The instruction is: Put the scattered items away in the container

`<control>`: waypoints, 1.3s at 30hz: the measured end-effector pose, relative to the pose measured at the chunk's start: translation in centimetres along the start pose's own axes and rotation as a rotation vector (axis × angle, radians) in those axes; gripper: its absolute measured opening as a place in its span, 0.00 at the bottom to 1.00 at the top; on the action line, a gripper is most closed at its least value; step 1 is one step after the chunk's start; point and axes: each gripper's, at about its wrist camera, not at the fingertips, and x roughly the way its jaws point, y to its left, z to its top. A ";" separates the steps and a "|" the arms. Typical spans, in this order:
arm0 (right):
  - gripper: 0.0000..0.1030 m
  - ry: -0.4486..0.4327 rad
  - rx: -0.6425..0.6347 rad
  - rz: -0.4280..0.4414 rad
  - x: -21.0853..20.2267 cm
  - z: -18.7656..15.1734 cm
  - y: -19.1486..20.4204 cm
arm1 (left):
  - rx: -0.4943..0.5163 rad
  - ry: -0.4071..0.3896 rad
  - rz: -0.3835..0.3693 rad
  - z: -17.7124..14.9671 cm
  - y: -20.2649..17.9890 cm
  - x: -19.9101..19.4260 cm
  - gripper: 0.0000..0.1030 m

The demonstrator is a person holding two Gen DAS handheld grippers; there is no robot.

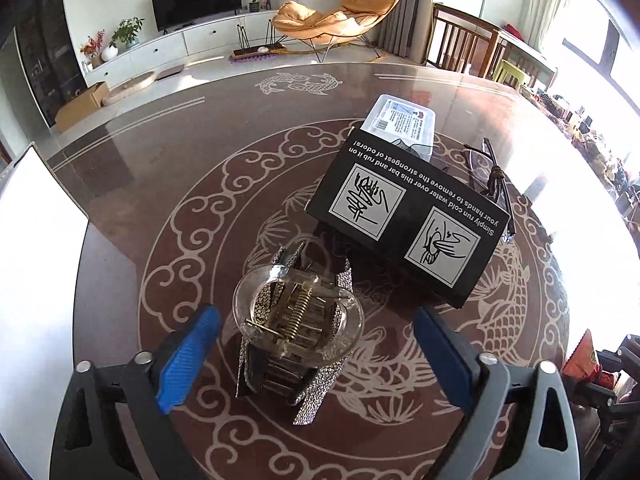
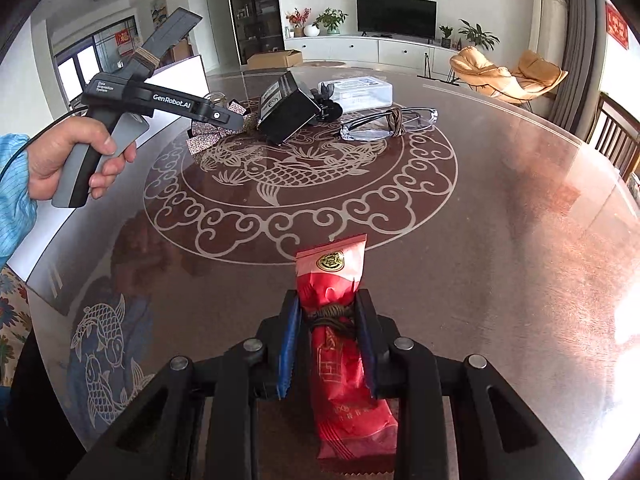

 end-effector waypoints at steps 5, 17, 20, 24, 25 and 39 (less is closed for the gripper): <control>0.28 0.002 -0.017 -0.021 0.0 0.0 0.3 | -0.104 -0.030 0.033 -1.4 0.8 -0.4 0.51; 0.28 0.000 -0.026 -0.010 0.2 0.1 0.4 | -0.294 -0.090 0.077 -14.8 -2.9 -7.8 0.51; 0.31 0.004 0.000 -0.010 0.6 0.7 -0.1 | -0.256 -0.086 0.100 -15.3 -3.8 -7.9 0.60; 0.53 0.012 -0.028 -0.014 1.1 1.0 0.4 | -0.260 -0.072 0.142 -15.1 -3.9 -7.2 0.92; 0.55 0.014 -0.043 -0.025 1.2 0.9 0.7 | -0.257 -0.078 0.148 -15.2 -3.7 -7.2 0.92; 0.78 0.034 -0.066 -0.010 1.7 1.0 1.1 | -0.235 -0.055 0.175 -14.7 -4.1 -6.6 1.00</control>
